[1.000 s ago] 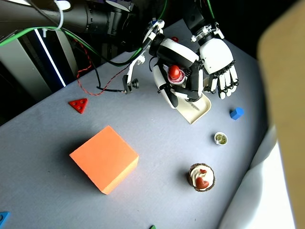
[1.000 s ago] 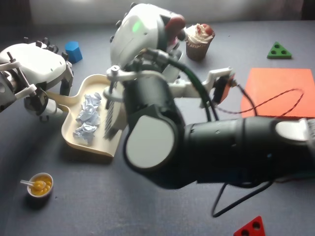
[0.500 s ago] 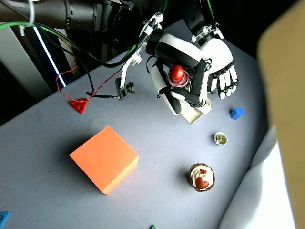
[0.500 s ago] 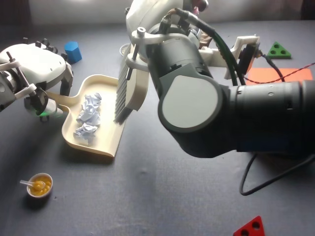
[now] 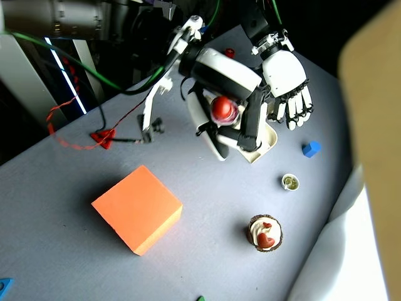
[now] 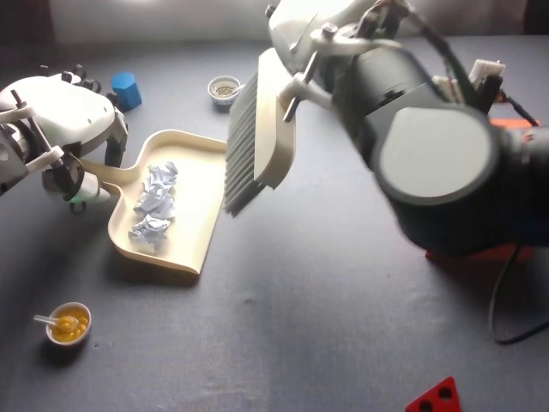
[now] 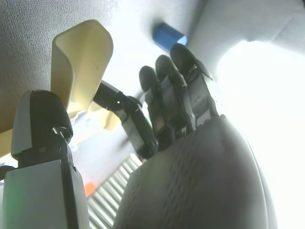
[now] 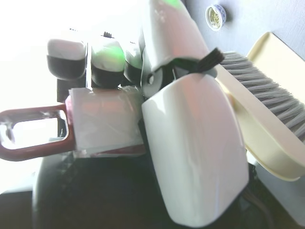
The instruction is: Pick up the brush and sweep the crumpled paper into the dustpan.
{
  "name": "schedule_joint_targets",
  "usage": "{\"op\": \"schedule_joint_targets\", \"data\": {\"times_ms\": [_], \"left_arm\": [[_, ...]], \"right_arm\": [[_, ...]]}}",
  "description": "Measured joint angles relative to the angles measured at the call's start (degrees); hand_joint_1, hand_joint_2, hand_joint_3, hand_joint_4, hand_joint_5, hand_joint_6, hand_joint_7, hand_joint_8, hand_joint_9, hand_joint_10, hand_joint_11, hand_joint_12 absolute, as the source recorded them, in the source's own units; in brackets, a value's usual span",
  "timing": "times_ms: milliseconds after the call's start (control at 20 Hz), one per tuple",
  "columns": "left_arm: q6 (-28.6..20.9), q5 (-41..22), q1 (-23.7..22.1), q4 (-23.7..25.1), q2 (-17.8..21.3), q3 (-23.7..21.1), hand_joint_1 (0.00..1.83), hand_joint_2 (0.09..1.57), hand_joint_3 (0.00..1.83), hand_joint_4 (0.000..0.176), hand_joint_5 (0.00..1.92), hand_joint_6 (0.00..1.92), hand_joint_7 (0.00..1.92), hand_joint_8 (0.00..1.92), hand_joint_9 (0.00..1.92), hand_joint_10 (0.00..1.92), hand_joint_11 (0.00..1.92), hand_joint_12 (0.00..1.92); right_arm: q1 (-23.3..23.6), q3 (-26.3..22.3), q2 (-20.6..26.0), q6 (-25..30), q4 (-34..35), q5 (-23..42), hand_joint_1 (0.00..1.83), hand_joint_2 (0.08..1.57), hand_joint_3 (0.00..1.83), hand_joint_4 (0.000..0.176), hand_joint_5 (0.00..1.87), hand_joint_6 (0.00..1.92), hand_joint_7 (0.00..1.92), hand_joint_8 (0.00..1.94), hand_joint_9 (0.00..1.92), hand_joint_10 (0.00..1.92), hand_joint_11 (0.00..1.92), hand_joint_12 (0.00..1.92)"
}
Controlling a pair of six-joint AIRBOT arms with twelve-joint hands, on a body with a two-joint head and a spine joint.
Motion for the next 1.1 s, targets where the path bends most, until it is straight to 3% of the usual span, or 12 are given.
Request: {"op": "schedule_joint_targets", "data": {"times_ms": [300, 450, 500, 650, 700, 750, 800, 850, 950, 1050, 1100], "left_arm": [[0.0, -0.2, -0.1, -0.2, 0.0, 0.0, 1.11, 1.08, 0.0, 0.0, 1.07, 0.83, 0.48, 0.0, 0.38, 0.01, 0.14, 0.56], [0.0, -0.3, -0.3, -0.2, 0.0, 0.0, 1.09, 1.09, 0.0, 0.008, 1.03, 0.89, 0.46, 0.0, 0.36, 0.0, 0.12, 0.55], [0.0, -0.3, -0.3, -0.2, 0.0, 0.0, 1.1, 1.09, 0.0, 0.0, 1.04, 0.88, 0.46, 0.0, 0.35, 0.0, 0.11, 0.55], [0.0, -0.3, -0.3, -0.2, 0.0, 0.0, 1.1, 1.09, 0.0, 0.006, 1.03, 0.89, 0.45, 0.0, 0.35, 0.0, 0.08, 0.54], [0.0, -0.3, -0.3, -0.2, 0.0, 0.0, 1.1, 1.07, 0.0, 0.022, 1.07, 0.83, 0.41, 0.0, 0.31, 0.0, 0.07, 0.54], [0.0, -0.3, -0.3, -0.2, 0.0, 0.0, 1.05, 1.08, 0.0, 0.139, 1.04, 0.87, 0.36, 0.0, 0.27, 0.0, 0.05, 0.53], [0.0, -0.3, -0.3, -0.2, 0.0, 0.0, 0.97, 0.98, 0.0, 0.037, 0.96, 0.4, 0.34, 0.0, 0.26, 0.0, 0.05, 0.51], [0.0, -0.3, -0.3, -0.2, 0.0, 0.0, 0.95, 0.93, 0.0, 0.004, 0.99, 0.16, 0.37, 0.0, 0.29, 0.0, 0.08, 0.49], [0.0, -0.5, -0.3, -0.2, 0.0, 0.0, 0.92, 0.86, 0.0, 0.001, 0.97, 0.01, 0.39, 0.0, 0.33, 0.0, 0.15, 0.42], [0.0, -0.6, -0.3, -0.2, 0.0, 0.0, 0.87, 0.85, 0.0, 0.07, 0.7, 0.0, 0.36, 0.0, 0.32, 0.0, 0.14, 0.39], [0.0, -0.6, -0.5, -0.2, 0.0, 0.0, 0.86, 0.84, 0.0, 0.095, 0.49, 0.0, 0.3, 0.0, 0.3, 0.0, 0.13, 0.38]], "right_arm": [[-2.5, -0.2, 2.9, 8.2, -5.6, 6.1, 1.45, 1.17, 0.0, 0.176, 0.98, 1.92, 1.04, 1.94, 1.18, 1.92, 1.22, 1.92], [-8.0, -0.4, 5.3, 18.5, -14.7, 9.6, 1.44, 1.16, 0.0, 0.176, 1.02, 1.92, 1.08, 1.94, 1.21, 1.92, 1.25, 1.92], [-9.4, -0.6, 6.0, 21.1, -16.4, 10.4, 1.45, 1.16, 0.0, 0.176, 1.02, 1.92, 1.08, 1.94, 1.21, 1.92, 1.24, 1.92], [-13.0, -0.9, 7.8, 29.0, -22.4, 12.0, 1.46, 1.17, 0.0, 0.176, 1.01, 1.92, 1.06, 1.94, 1.2, 1.92, 1.25, 1.92], [-13.4, -0.7, 7.9, 30.0, -23.0, 11.9, 1.46, 1.17, 0.0, 0.176, 1.04, 1.92, 1.07, 1.94, 1.22, 1.92, 1.26, 1.92], [-13.7, -0.1, 8.0, 30.8, -24.2, 11.9, 1.45, 1.17, 0.0, 0.176, 1.04, 1.92, 1.06, 1.94, 1.21, 1.92, 1.26, 1.92], [-13.7, 0.5, 8.0, 31.1, -24.3, 11.9, 1.46, 1.17, 0.0, 0.176, 1.03, 1.92, 1.06, 1.94, 1.21, 1.92, 1.25, 1.92], [-13.7, 1.0, 8.0, 31.3, -24.6, 11.6, 1.47, 1.17, 0.0, 0.176, 1.02, 1.92, 1.04, 1.94, 1.2, 1.92, 1.24, 1.92], [-13.7, 2.0, 8.0, 31.2, -24.7, 11.1, 1.46, 1.17, 0.0, 0.176, 1.01, 1.92, 1.04, 1.94, 1.18, 1.92, 1.23, 1.92], [-13.7, 2.5, 8.0, 31.2, -24.9, 11.0, 1.46, 1.16, 0.0, 0.176, 1.03, 1.92, 1.05, 1.94, 1.19, 1.92, 1.23, 1.92], [-13.7, 2.5, 8.0, 31.2, -25.1, 10.9, 1.44, 1.17, 0.0, 0.176, 1.03, 1.92, 1.04, 1.94, 1.18, 1.92, 1.23, 1.92]]}}
